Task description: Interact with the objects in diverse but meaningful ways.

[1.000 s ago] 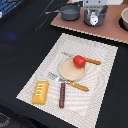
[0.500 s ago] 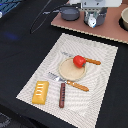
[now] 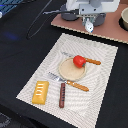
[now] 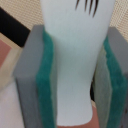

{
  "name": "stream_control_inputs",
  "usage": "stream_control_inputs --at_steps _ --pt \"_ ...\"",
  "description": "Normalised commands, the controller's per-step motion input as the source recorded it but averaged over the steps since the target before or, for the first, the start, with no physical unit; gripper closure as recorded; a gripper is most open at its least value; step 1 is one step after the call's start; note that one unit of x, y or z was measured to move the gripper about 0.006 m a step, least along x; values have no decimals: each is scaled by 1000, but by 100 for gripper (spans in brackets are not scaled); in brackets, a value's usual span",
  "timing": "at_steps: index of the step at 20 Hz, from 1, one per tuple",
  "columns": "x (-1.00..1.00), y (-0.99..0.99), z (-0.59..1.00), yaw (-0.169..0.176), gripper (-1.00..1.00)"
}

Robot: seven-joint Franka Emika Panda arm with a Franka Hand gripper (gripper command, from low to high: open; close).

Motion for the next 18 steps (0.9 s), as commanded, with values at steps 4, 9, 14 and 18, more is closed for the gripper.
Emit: stream_control_inputs --at_steps 4,9,14,18 --pt "-673 -359 -434 76 100" --pt "-600 -474 -466 57 100" --pt "-515 -545 -478 50 100" --pt "-493 -478 -436 51 100"
